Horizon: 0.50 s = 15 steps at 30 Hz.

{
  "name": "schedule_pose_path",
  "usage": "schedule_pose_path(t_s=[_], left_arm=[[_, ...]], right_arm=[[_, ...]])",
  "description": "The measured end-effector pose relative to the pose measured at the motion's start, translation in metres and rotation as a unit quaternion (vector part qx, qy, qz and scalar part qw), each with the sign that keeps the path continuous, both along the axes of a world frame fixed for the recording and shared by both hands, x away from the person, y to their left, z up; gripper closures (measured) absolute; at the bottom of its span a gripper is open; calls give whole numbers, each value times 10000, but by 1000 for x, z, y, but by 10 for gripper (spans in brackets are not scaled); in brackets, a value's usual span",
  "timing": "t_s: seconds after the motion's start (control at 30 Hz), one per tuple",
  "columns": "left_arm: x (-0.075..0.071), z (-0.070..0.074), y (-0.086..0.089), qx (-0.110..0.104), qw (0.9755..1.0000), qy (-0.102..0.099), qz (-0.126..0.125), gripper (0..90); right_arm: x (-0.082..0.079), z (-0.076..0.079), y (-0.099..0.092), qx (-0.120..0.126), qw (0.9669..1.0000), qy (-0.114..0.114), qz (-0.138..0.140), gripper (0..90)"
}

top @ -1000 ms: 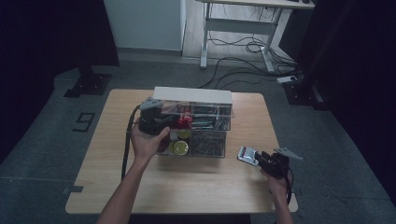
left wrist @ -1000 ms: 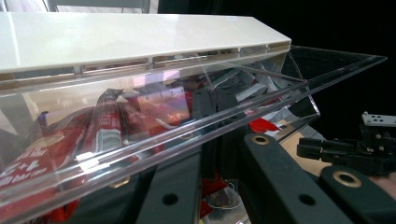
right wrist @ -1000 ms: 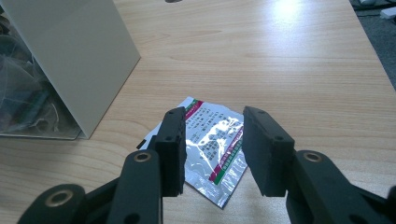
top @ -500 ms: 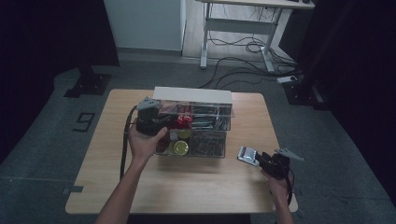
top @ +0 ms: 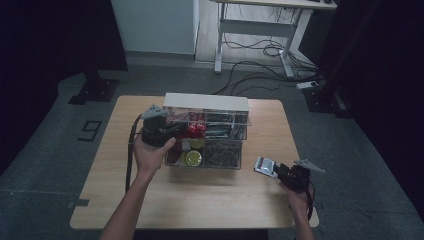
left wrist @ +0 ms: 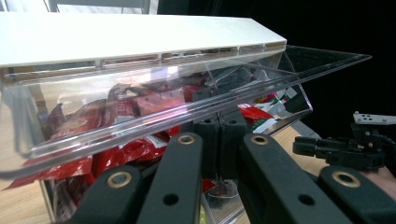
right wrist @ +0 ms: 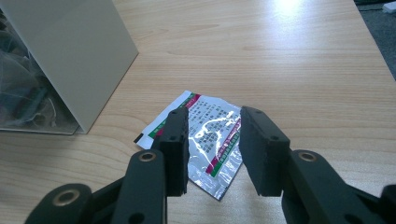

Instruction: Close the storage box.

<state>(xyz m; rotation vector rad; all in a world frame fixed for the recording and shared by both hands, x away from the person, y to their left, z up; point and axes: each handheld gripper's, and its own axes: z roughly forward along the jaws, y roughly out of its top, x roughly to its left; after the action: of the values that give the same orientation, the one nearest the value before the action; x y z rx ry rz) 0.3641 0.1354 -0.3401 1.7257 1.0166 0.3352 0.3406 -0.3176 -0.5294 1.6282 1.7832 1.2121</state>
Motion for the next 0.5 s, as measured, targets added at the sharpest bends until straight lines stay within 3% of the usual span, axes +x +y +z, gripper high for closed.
schedule_pose_path(t_s=[0.5], left_arm=[[-10, -9, 7, -51, 9998, 125, -134, 880]], right_arm=[[-1, -2, -1, -1, 10000, 33, -17, 627]])
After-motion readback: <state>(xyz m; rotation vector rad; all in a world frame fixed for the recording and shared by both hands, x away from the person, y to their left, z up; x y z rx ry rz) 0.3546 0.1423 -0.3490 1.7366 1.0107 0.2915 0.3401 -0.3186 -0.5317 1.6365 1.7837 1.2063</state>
